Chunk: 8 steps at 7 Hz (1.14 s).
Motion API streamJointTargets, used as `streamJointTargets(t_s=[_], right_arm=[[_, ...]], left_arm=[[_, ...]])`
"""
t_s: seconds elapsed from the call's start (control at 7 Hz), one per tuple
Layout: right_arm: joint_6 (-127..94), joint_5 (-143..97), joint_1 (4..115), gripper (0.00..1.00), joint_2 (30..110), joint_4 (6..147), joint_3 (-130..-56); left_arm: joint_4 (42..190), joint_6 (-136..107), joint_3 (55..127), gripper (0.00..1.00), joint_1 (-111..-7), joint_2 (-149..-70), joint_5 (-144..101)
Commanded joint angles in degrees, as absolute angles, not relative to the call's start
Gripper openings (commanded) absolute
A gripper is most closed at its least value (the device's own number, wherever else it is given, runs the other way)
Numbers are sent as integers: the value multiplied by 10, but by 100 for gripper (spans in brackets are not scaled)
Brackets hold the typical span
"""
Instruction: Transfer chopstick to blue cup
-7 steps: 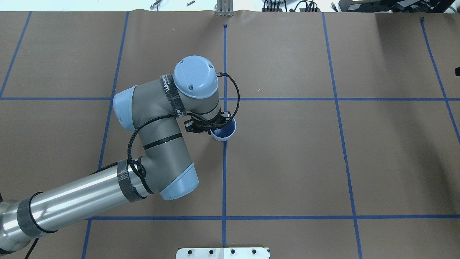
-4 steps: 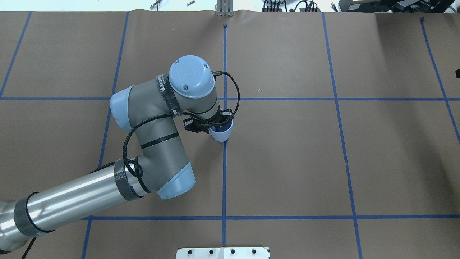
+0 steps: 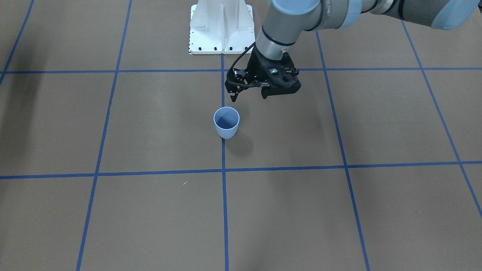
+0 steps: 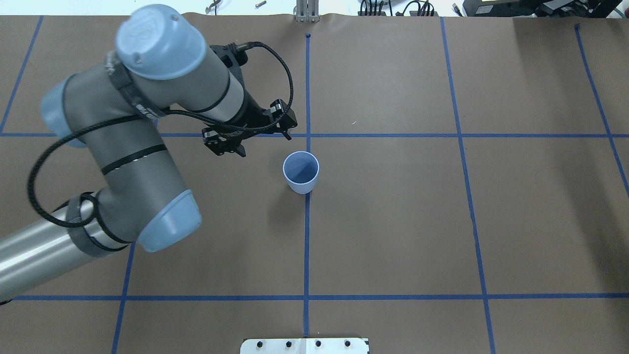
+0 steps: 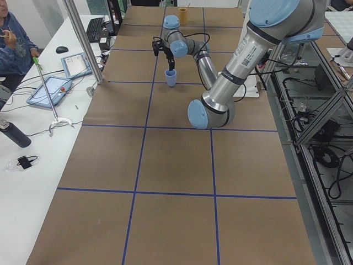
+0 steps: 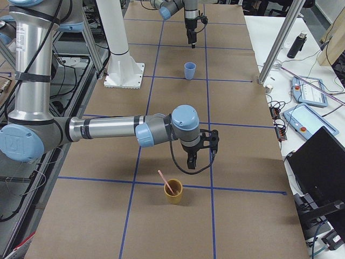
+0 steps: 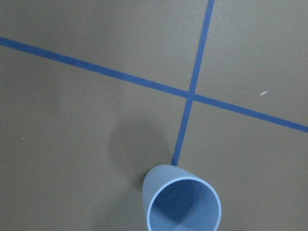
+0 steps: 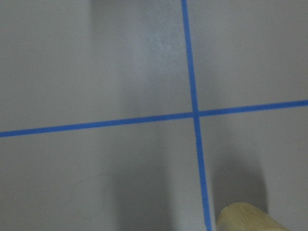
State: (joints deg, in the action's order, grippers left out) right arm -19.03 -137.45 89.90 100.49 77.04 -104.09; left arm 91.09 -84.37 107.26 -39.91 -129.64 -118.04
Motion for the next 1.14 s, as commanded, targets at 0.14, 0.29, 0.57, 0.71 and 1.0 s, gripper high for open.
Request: streamJointTargets(t_s=[0.14, 0.29, 0.57, 0.71, 1.0], right_arm=[[-259, -1337, 911, 90, 1102, 704, -1062], [-318, -1338, 910, 90, 1103, 670, -1058], [-332, -1337, 894, 91, 1128, 621, -1052], [-340, -1339, 869, 92, 1129, 621, -1052], [-346, -1338, 851, 82, 1127, 620, -1041]], left_arm=[[911, -867, 1111, 98, -410, -1275, -1189], [911, -867, 1111, 98, -410, -1274, -1189], [911, -867, 1112, 98, -410, -1274, -1188], [911, -867, 1112, 98, -410, -1273, -1188], [911, -867, 1116, 98, -410, -1267, -1188]])
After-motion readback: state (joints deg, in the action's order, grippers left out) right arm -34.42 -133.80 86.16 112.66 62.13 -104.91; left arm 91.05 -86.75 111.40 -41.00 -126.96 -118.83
